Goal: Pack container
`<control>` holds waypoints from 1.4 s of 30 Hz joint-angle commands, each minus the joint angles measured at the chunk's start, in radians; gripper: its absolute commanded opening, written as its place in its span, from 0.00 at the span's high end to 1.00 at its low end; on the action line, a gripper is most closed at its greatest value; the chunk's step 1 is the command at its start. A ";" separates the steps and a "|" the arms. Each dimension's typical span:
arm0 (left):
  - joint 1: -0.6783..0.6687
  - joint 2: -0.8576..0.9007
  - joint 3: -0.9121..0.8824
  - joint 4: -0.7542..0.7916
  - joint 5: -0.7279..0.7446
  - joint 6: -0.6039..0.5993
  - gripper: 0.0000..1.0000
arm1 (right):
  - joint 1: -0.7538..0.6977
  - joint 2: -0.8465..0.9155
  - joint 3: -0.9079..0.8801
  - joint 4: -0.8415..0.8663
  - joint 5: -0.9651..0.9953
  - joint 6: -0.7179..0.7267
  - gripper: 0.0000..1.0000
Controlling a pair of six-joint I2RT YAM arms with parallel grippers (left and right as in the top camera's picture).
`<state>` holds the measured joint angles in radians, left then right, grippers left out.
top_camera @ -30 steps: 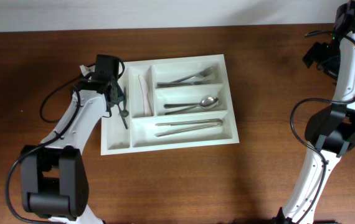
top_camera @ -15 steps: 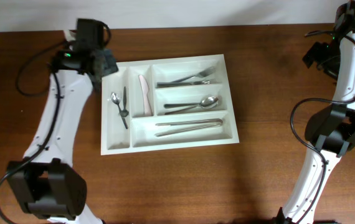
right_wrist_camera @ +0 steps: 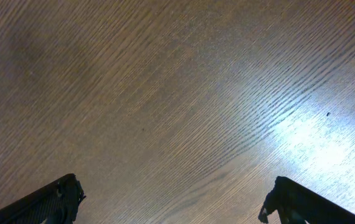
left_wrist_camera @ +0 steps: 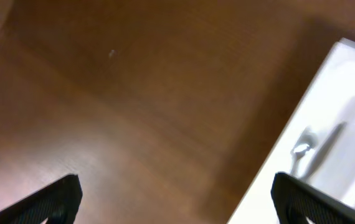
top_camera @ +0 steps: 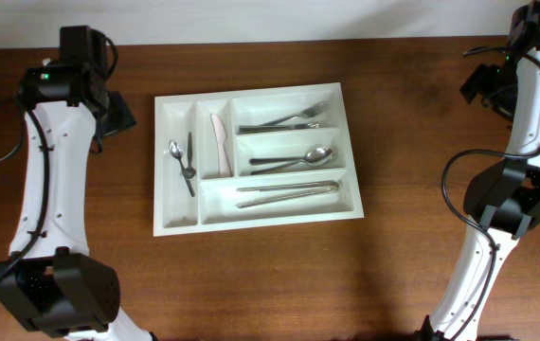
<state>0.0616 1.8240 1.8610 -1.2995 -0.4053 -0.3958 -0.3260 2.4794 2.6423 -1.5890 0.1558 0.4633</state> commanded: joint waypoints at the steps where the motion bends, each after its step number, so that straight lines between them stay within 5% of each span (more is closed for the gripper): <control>1: 0.009 -0.008 0.016 -0.037 -0.021 0.009 0.01 | -0.002 -0.037 0.020 0.000 0.002 -0.003 0.01; 30: 0.014 -0.024 0.015 -0.060 -0.022 0.008 0.01 | -0.002 -0.037 0.020 0.000 0.002 -0.003 0.01; 42: -0.014 -0.450 -0.258 0.528 0.025 0.008 0.01 | -0.002 -0.037 0.020 0.000 0.002 -0.003 0.01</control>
<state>0.0540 1.4883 1.6993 -0.8310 -0.3901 -0.3958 -0.3260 2.4794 2.6423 -1.5890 0.1558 0.4625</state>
